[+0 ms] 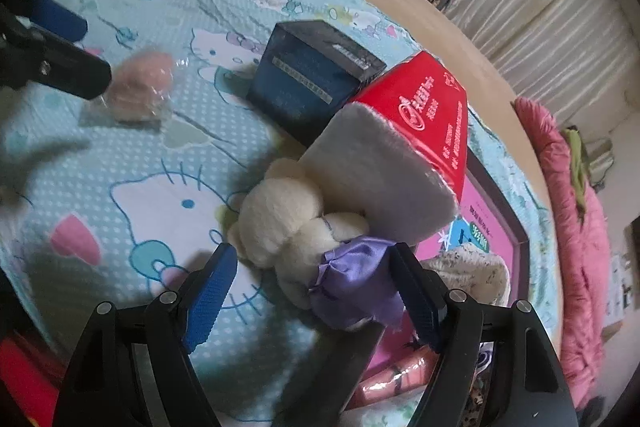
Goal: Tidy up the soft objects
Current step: 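Grasp the clear plastic bag with the left tool while the right tool grasps the cream plush bear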
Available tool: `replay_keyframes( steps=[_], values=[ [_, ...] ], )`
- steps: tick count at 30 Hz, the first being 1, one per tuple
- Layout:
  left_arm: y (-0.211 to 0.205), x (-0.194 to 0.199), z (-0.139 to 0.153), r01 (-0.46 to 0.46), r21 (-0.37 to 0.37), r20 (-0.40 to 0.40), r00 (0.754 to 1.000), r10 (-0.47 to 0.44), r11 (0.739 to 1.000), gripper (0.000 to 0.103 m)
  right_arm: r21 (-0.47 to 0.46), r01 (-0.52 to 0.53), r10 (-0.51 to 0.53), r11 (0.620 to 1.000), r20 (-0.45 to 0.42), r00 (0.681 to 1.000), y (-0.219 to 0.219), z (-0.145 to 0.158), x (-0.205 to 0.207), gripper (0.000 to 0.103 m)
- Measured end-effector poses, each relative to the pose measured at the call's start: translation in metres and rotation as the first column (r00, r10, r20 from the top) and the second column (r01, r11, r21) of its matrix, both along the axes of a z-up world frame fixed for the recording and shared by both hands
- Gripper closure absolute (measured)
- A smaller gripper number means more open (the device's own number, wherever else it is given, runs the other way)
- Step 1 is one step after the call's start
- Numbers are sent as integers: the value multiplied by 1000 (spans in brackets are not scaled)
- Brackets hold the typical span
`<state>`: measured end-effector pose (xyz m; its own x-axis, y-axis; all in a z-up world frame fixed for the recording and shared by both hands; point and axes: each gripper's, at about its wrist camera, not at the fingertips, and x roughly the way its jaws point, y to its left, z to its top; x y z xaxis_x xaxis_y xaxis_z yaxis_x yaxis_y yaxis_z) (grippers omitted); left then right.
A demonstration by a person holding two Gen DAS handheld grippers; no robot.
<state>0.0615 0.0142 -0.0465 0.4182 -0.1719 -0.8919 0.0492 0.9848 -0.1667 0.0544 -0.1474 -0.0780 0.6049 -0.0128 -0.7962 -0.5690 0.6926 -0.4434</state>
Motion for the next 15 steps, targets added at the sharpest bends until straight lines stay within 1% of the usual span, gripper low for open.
replay_keyframes(
  steps=[3,6,8,13,15],
  values=[
    [-2,3,-3,6,2,-2,1000,-6,1000,19,-16,-1,1,1000,9,1000,0,-3,3,27],
    [-4,5,-6,14,-6,-7,1000,-14,1000,19,-8,-7,7,1000,1,1000,-1,-5,6,30],
    [-6,7,-7,21,-5,-5,1000,-21,1000,19,-2,-9,9,1000,-6,1000,-1,-6,6,33],
    [-8,12,-13,37,-9,-10,999,-38,999,19,54,-9,11,998,-40,999,-6,-6,10,44],
    [-8,15,-17,37,-5,-19,999,-37,999,19,100,7,0,995,-66,998,-12,-3,12,47]
  ],
)
